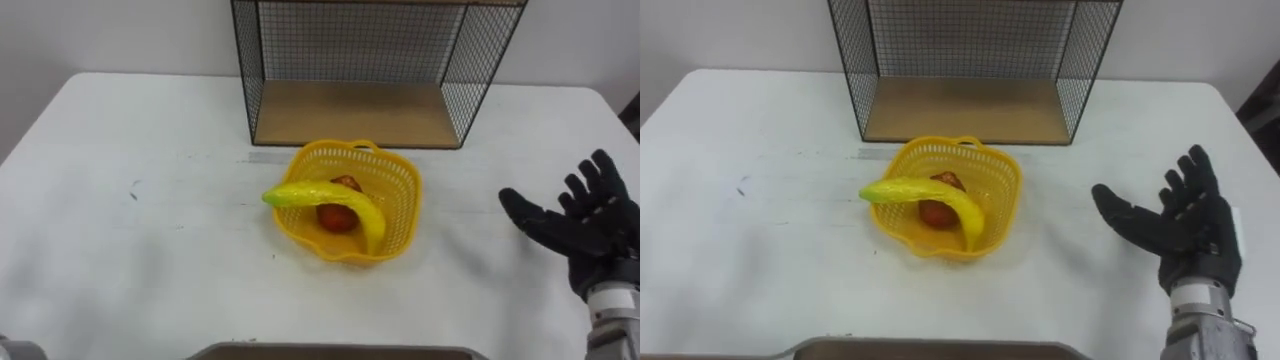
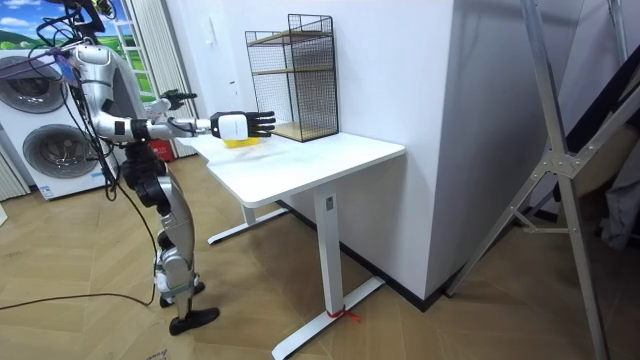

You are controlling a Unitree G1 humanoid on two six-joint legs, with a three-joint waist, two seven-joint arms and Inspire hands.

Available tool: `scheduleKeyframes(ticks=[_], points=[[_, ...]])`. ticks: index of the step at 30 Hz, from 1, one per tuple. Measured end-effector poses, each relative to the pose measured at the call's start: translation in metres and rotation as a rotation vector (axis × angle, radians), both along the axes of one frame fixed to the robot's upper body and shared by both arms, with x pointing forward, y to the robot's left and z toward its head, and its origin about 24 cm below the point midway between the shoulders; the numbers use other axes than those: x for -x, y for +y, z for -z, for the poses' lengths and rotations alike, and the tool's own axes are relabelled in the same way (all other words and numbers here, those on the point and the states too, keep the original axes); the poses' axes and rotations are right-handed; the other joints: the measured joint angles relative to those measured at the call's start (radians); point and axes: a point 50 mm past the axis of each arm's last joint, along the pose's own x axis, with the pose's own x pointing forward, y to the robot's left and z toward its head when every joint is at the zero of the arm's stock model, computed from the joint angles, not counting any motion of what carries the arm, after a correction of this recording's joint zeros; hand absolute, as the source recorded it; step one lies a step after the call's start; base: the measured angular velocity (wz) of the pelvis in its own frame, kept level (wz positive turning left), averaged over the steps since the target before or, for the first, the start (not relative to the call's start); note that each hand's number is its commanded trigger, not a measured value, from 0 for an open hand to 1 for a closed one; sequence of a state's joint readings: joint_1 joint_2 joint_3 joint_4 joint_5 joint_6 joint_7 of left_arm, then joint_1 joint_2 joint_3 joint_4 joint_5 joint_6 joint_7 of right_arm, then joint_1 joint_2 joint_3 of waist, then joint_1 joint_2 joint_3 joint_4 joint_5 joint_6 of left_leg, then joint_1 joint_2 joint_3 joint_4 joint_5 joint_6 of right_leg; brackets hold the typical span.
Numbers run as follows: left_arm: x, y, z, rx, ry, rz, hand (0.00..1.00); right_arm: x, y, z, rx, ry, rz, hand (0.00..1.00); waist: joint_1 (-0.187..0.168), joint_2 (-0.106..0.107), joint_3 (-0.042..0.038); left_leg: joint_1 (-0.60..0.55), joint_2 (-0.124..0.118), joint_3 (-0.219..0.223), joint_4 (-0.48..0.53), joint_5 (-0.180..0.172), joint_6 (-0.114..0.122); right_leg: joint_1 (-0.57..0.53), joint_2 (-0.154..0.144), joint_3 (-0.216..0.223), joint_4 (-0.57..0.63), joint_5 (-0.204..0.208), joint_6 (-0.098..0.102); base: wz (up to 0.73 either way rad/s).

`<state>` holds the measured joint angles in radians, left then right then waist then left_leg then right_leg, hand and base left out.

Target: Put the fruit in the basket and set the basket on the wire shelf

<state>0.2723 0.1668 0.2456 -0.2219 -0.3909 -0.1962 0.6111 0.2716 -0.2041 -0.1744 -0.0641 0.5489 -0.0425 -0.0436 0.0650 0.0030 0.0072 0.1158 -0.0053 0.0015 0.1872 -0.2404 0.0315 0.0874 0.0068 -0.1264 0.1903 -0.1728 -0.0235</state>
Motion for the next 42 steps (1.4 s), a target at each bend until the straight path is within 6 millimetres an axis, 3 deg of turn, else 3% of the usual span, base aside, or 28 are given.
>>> scheduleKeyframes(ticks=[7,13,22,30,42], points=[[-0.026,-0.032,0.005,0.111,-0.047,0.336,0.00,-0.008,0.018,0.000,-0.149,-0.054,-0.086,0.00,-0.013,-0.009,0.0062,-0.003,0.003,0.022,0.002,0.001,0.001,-0.018,0.001,0.020,-0.001,0.000,0.000,-0.11],[-0.040,-0.052,0.016,0.153,-0.023,0.525,0.00,-0.012,0.037,0.004,-0.238,-0.059,-0.171,0.00,-0.012,-0.012,0.0056,-0.001,0.009,0.031,0.003,0.001,0.000,-0.019,-0.002,0.032,-0.005,0.001,0.000,-0.07],[-0.043,-0.063,0.034,0.185,0.053,0.603,0.00,-0.020,0.055,0.004,-0.333,-0.088,-0.272,0.00,-0.032,-0.012,0.0062,0.001,0.011,0.047,0.001,0.001,0.000,-0.018,-0.001,0.043,-0.007,0.001,0.000,-0.02],[-0.042,-0.088,0.064,0.364,0.135,0.710,0.00,-0.023,0.071,0.026,-0.380,-0.009,-0.341,0.00,-0.035,-0.019,0.0104,-0.001,0.012,0.048,0.003,0.001,0.000,-0.020,0.000,0.035,-0.002,0.002,0.000,0.00],[-0.042,-0.103,0.068,0.434,0.133,0.780,0.00,-0.027,0.090,0.033,-0.419,0.004,-0.425,0.00,-0.035,-0.022,0.0114,-0.002,0.014,0.049,0.002,0.001,0.000,-0.023,0.009,0.042,-0.003,0.006,0.000,0.00]])
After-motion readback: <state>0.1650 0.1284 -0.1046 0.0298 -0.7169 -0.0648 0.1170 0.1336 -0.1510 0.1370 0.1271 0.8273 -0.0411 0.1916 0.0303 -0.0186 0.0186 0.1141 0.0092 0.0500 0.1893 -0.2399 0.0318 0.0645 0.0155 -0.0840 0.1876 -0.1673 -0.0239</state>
